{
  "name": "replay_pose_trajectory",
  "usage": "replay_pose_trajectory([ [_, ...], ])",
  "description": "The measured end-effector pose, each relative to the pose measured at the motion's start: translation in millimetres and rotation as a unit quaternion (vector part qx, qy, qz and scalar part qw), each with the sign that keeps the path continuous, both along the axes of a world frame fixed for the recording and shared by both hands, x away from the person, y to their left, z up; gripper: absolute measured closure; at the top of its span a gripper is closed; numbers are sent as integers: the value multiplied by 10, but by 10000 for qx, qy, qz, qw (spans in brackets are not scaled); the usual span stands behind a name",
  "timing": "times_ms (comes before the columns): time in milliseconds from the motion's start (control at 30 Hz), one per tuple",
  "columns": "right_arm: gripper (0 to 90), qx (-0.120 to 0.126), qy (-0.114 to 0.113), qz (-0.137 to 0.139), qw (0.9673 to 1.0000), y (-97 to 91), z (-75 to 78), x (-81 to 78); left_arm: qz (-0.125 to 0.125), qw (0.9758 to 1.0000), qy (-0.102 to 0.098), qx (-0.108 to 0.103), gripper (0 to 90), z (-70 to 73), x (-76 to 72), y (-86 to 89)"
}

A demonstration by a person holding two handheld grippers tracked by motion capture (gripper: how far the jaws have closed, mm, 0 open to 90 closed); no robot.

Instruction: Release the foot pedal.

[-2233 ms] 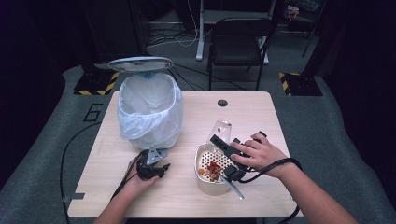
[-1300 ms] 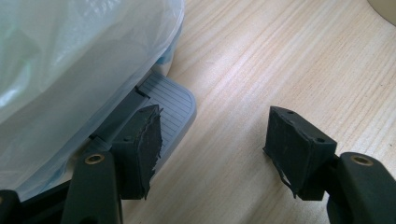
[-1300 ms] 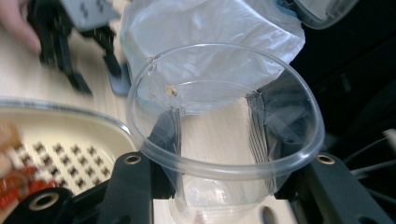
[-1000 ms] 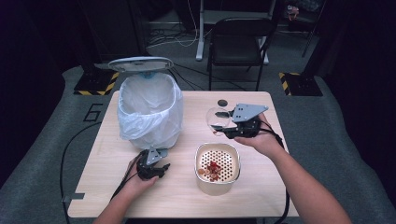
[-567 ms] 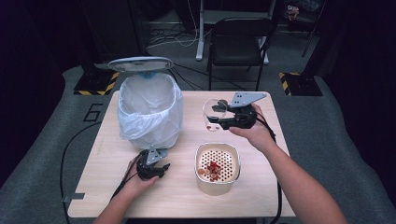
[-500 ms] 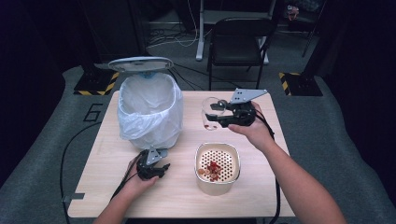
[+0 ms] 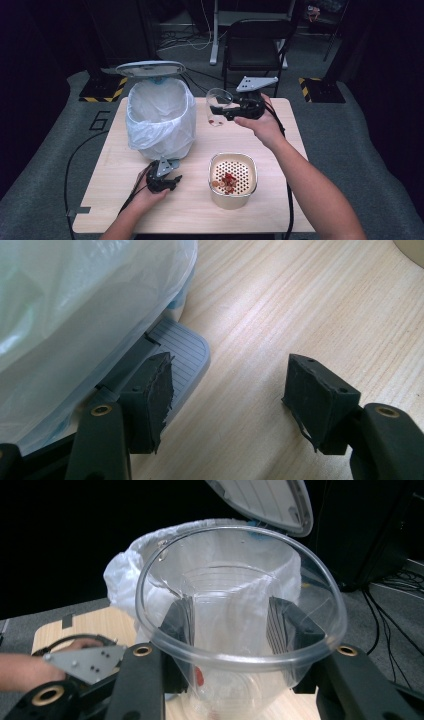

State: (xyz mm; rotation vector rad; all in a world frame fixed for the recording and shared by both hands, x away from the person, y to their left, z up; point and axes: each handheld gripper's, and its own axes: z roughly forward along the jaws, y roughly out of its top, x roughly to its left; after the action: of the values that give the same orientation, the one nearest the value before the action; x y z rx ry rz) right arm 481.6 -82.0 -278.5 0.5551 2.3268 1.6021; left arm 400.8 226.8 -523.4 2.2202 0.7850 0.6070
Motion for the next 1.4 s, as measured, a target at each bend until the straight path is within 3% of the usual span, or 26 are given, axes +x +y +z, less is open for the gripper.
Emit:
replay_pose_trajectory([
  [300, 542, 11, -81, -16, 10000, 201, 138, 55, 33, 10000, 12, -76, 360, -6, -3, -7],
  [633, 542, -59, -132, 106, 9998, 493, 234, 145, -44, 9999, -87, 80, 360, 11, 13, 11],
  [700, 542, -128, -114, 128, 9998, 594, 247, 174, -56, 10000, -22, 67, 360, 13, 10, 11],
  [1167, 542, -347, -144, 303, 9988, 1098, 212, 301, -46, 10000, -15, 59, 360, 14, 8, 10],
  [1400, 542, -389, -134, 349, 9985, 1261, 187, 328, -40, 10000, -20, 52, 360, 12, 7, 10],
])
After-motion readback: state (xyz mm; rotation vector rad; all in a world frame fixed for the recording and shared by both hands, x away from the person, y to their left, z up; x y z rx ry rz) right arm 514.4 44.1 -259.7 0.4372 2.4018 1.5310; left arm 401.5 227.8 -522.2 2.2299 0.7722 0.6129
